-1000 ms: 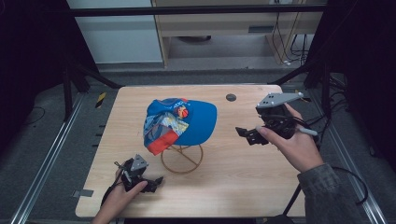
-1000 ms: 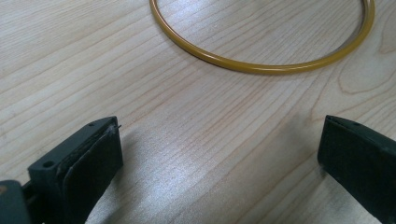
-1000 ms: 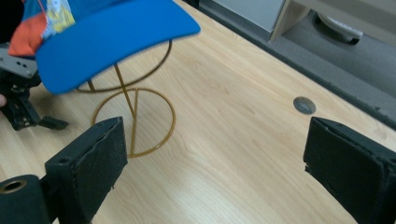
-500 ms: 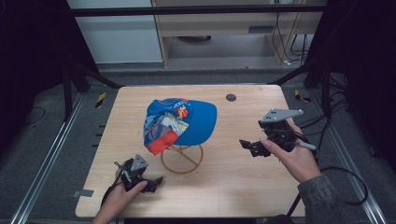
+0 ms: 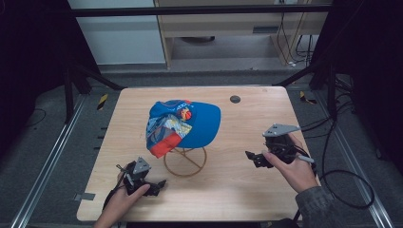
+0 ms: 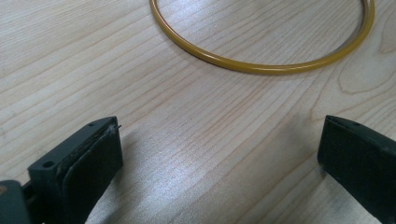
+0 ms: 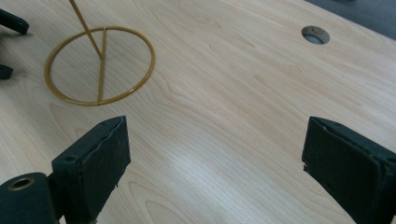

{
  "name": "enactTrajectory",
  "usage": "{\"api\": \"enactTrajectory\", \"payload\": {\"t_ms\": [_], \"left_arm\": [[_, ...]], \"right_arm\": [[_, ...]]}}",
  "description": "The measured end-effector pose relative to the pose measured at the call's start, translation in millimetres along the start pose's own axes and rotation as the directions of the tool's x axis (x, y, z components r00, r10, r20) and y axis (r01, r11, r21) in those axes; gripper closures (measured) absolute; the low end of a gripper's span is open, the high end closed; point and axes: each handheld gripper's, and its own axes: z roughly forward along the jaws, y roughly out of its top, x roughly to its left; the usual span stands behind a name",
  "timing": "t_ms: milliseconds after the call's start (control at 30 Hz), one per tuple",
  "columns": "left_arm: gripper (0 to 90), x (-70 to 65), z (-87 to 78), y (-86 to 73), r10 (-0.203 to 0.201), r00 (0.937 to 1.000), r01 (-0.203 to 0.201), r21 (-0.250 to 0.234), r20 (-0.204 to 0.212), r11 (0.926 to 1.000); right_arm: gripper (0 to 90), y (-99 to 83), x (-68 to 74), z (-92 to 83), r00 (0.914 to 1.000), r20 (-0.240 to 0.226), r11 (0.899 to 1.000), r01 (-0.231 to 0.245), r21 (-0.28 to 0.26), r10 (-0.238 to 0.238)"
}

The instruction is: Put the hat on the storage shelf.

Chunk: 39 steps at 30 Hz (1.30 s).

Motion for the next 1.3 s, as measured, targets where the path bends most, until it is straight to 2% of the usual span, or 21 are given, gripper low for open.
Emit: {"api": "enactTrajectory", "payload": {"t_ms": [400,700,1000,1300], "left_arm": [[0.0,0.0,0.0,-0.1,0.0,1.0,0.0,0.0,0.0,1.0],[0.0,-0.2,0.0,-0.1,0.0,1.0,0.0,0.0,0.0,1.0],[0.0,-0.5,0.0,-0.2,-0.003,1.0,0.003,-0.001,0.0,1.0],[0.0,-0.6,0.0,-0.2,-0.003,1.0,0.003,-0.001,-0.001,1.0]], "right_arm": [[9.1,-32.2,2.6,21.0,0.9996,-0.014,0.999,-0.024,0.026,0.024],[10.5,-45.4,9.4,34.9,0.9991,-0.035,0.999,-0.022,0.04,0.023],[10.6,-60.9,13.4,47.8,0.9961,-0.062,0.997,-0.06,0.057,0.064],[10.6,-72.3,17.6,57.6,0.994,-0.075,0.994,-0.073,0.076,0.079]]}}
